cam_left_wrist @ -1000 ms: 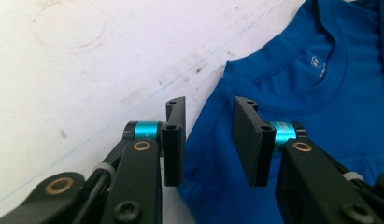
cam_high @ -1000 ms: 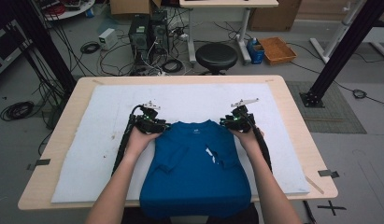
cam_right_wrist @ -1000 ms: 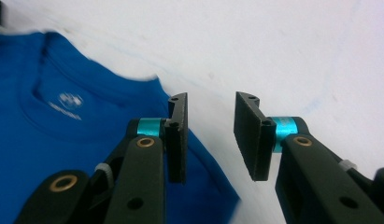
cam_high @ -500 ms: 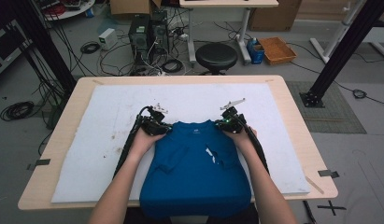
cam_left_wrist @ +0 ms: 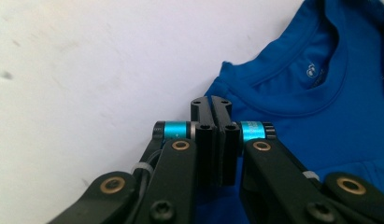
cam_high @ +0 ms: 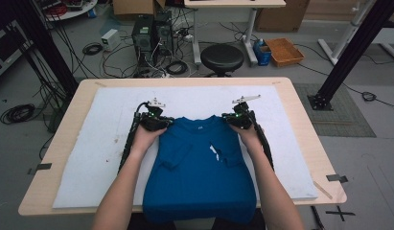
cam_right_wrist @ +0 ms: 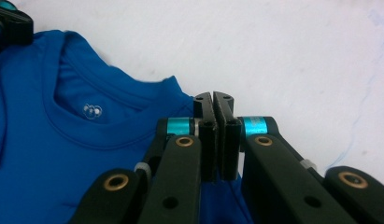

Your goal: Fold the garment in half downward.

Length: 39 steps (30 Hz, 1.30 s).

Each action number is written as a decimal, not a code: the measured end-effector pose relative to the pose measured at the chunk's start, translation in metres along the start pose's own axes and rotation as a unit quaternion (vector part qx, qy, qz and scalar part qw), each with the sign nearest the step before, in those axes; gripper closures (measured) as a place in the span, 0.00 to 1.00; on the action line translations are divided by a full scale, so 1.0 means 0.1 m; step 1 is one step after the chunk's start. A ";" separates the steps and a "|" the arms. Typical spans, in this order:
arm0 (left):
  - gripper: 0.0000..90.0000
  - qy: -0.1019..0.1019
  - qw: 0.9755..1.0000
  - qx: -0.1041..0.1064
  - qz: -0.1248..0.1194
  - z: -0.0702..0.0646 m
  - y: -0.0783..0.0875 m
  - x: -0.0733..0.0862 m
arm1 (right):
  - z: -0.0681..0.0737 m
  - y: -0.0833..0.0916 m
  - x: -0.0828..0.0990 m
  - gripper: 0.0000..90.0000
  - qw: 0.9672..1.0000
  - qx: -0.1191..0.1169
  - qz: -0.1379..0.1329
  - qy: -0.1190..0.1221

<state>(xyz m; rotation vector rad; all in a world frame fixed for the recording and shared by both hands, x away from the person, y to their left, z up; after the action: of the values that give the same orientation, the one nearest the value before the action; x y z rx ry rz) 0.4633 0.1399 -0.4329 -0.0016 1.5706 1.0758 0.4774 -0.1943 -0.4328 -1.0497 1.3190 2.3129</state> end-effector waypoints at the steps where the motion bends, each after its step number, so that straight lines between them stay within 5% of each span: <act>1: 0.98 -0.001 1.000 -0.001 -0.008 0.03 0.05 -0.05 | 0.00 0.02 -0.02 0.99 1.000 0.000 -0.005 -0.004; 6: 0.98 -0.020 0.999 0.005 -0.031 -0.02 0.21 -0.14 | 0.09 0.19 -0.08 0.99 0.999 -0.014 -0.029 0.009; 8: 0.98 -0.041 0.998 0.012 -0.042 -0.11 0.35 -0.18 | 0.15 0.28 -0.06 0.99 0.999 -0.021 -0.039 0.013; 12: 0.98 -0.053 0.997 0.019 -0.059 -0.22 0.50 -0.16 | 0.27 0.49 0.04 0.99 0.997 -0.035 -0.061 0.025; 18: 0.98 -0.090 0.992 0.032 -0.077 -0.53 0.83 -0.08 | 0.43 0.79 0.26 0.99 0.995 -0.056 -0.070 0.047; 21: 0.98 -0.123 0.988 0.042 -0.086 -0.80 1.01 0.02 | 0.53 1.01 0.52 0.99 0.993 -0.055 -0.075 0.070; 27: 0.98 -0.166 0.982 0.059 -0.070 -1.20 1.16 0.30 | 0.67 1.24 0.97 0.99 0.992 -0.056 -0.062 0.090; 29: 0.98 -0.172 0.981 0.060 -0.066 -1.24 1.16 0.33 | 0.72 1.28 1.09 0.99 0.992 -0.053 -0.054 0.099; 32: 0.98 -0.197 0.976 0.075 -0.051 -1.43 1.20 0.52 | 0.80 1.34 1.29 0.99 0.991 -0.047 -0.041 0.116; 39: 0.98 -0.205 0.974 0.094 -0.035 -1.59 1.17 0.68 | 0.88 1.40 1.55 0.99 0.992 -0.032 -0.014 0.120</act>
<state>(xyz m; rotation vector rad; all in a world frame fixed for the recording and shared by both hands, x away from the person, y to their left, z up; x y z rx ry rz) 0.2545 0.1450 -0.4287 0.2760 1.2792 0.8080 0.2520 -0.2141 -0.4265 -1.3949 1.3091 2.2790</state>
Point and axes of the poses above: each handheld gripper's, and its own axes: y roughly backward along the jaws, x roughly out of its underside, z roughly to its left, the point moved 1 cm from there along -y, roughly forward along the jaws, and after that the axes turned 14 degrees about -y, right-handed, at the moved point
